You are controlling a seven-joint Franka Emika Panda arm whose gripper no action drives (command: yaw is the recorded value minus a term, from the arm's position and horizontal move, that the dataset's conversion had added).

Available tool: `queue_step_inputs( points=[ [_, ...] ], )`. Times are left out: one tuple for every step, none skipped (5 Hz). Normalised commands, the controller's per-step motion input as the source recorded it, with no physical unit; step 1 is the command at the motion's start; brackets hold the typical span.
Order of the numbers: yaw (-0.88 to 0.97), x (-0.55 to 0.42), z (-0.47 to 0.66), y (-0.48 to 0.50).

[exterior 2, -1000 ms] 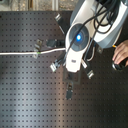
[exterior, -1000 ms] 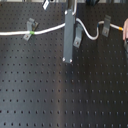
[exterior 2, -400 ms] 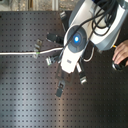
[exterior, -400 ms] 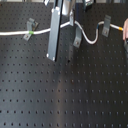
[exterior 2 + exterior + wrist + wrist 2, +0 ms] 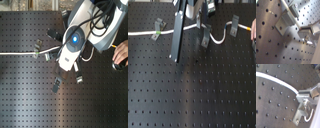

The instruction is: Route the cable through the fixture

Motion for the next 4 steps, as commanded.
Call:
queue_step_inputs(
  points=[
    [0.25,-0.024,0.55,0.148],
    [0.25,-0.052,0.48,0.138],
    [0.14,0.022,0.29,0.068],
    [0.0,0.0,0.02,0.0]
  ],
)
